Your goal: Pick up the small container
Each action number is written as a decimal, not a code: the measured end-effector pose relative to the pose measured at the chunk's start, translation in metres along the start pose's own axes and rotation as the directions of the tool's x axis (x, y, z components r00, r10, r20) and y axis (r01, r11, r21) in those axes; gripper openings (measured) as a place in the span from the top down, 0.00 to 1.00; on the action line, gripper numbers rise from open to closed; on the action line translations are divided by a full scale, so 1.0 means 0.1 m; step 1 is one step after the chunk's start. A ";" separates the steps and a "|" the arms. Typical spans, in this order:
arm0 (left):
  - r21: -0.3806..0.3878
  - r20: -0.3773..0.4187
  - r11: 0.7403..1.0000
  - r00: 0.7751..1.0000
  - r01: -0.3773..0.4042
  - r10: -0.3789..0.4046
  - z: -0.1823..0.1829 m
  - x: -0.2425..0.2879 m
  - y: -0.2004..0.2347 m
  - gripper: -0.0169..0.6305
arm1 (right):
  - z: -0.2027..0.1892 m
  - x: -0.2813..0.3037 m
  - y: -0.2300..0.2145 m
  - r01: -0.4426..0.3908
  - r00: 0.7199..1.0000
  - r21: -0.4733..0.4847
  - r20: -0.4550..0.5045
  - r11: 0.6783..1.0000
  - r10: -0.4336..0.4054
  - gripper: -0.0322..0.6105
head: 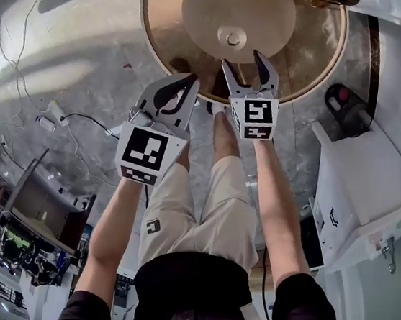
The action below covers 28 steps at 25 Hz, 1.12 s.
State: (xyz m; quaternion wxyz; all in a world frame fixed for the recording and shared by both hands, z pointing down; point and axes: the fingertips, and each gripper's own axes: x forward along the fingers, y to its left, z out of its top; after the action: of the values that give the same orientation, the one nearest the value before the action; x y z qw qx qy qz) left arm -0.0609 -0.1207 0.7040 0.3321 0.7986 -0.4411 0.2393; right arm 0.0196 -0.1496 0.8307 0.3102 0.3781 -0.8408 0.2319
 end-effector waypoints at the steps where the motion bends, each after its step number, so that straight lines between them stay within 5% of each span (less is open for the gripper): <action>1: 0.002 -0.006 1.000 1.000 0.003 -0.003 -0.01 0.03 0.01 0.95 | -0.03 0.05 -0.02 0.008 1.000 0.002 -0.003 1.000 -0.008 0.50; 28: 0.055 -0.093 0.996 0.994 0.070 -0.064 -0.23 0.20 0.30 0.95 | -0.02 0.74 -0.10 0.098 0.995 0.012 -0.019 0.995 -0.098 0.45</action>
State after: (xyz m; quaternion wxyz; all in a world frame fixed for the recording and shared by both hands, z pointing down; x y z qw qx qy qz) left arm -0.0793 -0.1262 0.7423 0.3362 0.8106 -0.3914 0.2769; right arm -0.0103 -0.1912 0.8853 0.3265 0.4187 -0.8170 0.2251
